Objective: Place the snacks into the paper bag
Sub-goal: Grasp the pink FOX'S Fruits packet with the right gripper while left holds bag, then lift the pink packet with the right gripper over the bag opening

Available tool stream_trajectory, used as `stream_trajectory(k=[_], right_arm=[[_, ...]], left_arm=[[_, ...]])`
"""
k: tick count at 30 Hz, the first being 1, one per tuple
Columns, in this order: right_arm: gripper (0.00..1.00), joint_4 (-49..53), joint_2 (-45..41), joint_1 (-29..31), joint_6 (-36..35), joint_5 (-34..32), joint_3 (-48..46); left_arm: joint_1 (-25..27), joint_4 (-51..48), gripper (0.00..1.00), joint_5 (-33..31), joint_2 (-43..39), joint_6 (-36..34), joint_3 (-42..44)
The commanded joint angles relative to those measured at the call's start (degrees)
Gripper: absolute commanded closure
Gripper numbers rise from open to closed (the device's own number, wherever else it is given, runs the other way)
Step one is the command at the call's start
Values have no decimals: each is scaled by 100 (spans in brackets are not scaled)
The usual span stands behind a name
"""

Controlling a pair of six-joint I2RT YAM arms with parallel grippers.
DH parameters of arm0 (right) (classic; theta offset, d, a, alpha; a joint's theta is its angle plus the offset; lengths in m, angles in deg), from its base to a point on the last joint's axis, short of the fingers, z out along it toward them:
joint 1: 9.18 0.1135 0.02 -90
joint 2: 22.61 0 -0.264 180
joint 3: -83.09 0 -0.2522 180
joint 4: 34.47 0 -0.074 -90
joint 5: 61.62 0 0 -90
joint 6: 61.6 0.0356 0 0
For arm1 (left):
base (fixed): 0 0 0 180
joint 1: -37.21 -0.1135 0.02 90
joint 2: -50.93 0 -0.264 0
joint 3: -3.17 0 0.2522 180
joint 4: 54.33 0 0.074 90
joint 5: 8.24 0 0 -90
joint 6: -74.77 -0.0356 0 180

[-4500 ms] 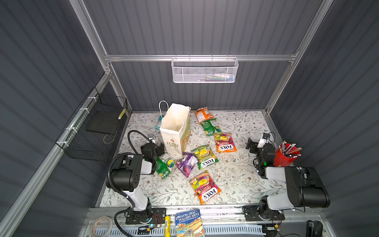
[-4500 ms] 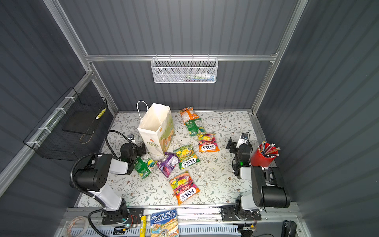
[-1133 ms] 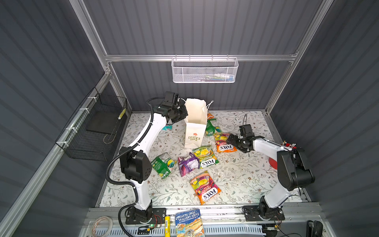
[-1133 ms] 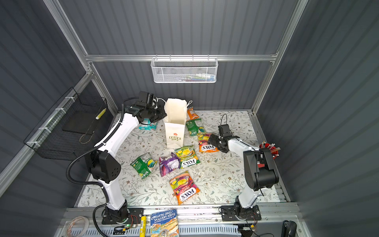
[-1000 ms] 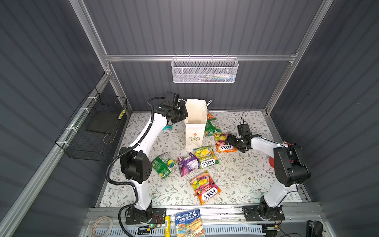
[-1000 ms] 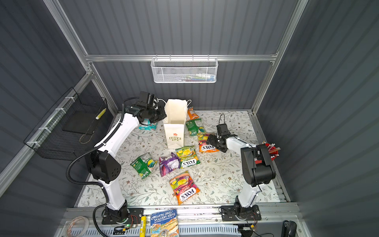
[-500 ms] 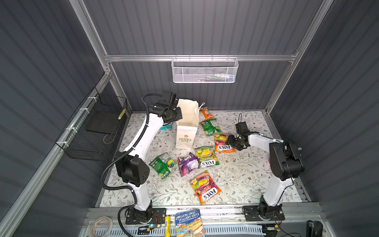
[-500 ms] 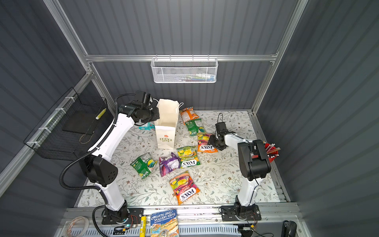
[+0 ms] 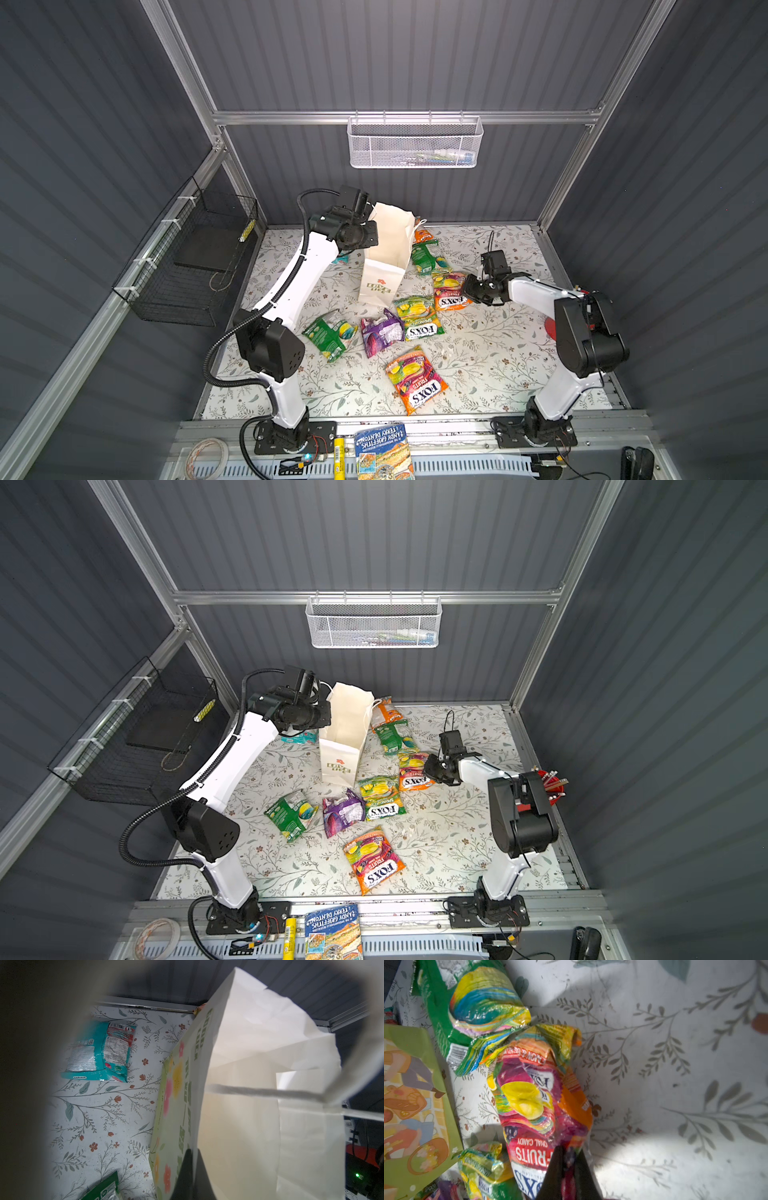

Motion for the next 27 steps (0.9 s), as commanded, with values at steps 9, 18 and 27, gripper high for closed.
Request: stream_trajectory(k=[9, 18, 27], right_arm=[[100, -52, -2351, 5, 245, -125, -716], [100, 720, -4020, 254, 277, -335, -121], [100, 1248, -4172, 1147, 339, -600, 1350]], left_arm=[[-37, 191, 100, 241, 5, 68, 218], [-35, 287, 100, 511, -31, 214, 310], [-33, 517, 100, 496, -275, 367, 542]])
